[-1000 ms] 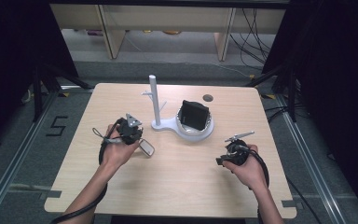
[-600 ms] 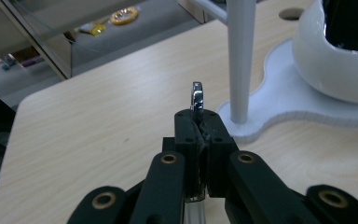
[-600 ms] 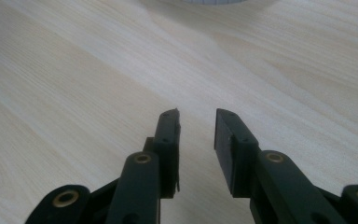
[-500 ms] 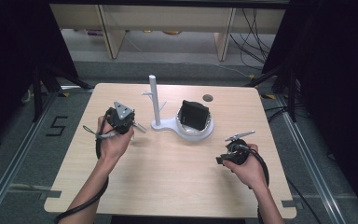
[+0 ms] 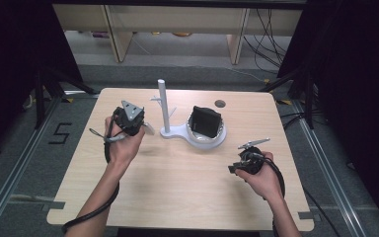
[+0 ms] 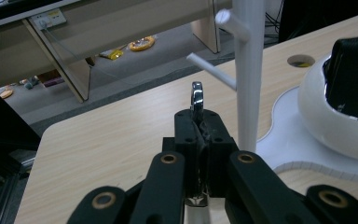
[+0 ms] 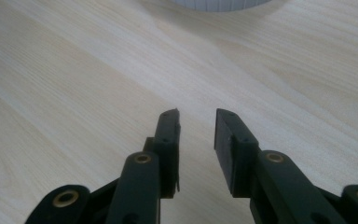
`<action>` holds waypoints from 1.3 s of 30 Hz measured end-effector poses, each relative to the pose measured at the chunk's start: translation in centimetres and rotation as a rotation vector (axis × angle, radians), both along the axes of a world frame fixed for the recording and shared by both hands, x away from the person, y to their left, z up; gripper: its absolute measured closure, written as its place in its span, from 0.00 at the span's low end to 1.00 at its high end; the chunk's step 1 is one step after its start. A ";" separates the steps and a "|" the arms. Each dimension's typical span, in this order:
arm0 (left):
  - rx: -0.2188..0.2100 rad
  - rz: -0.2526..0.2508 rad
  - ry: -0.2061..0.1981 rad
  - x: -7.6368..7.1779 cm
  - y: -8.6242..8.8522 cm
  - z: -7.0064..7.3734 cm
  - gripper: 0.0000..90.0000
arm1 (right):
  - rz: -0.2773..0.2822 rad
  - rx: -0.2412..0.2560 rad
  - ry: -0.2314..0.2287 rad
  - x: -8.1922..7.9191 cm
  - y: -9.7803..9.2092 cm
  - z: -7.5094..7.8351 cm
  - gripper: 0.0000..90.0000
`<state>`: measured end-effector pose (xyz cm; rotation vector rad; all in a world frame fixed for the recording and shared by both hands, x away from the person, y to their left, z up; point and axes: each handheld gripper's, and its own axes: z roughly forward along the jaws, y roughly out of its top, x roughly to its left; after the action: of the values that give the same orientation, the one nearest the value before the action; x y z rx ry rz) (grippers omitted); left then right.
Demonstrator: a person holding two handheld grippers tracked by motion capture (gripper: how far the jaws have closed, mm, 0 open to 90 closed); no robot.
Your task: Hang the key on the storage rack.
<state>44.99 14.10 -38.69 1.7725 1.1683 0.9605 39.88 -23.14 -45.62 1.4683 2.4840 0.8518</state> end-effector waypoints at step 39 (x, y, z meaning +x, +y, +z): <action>0.095 0.082 -0.099 1.0 -3.3 1.3 0.96 | 0.002 -0.001 0.011 -0.2 0.2 0.0 0.79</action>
<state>46.03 10.78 -37.37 1.7407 1.1569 1.1564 39.70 -22.96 -45.60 1.4745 2.4930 0.8444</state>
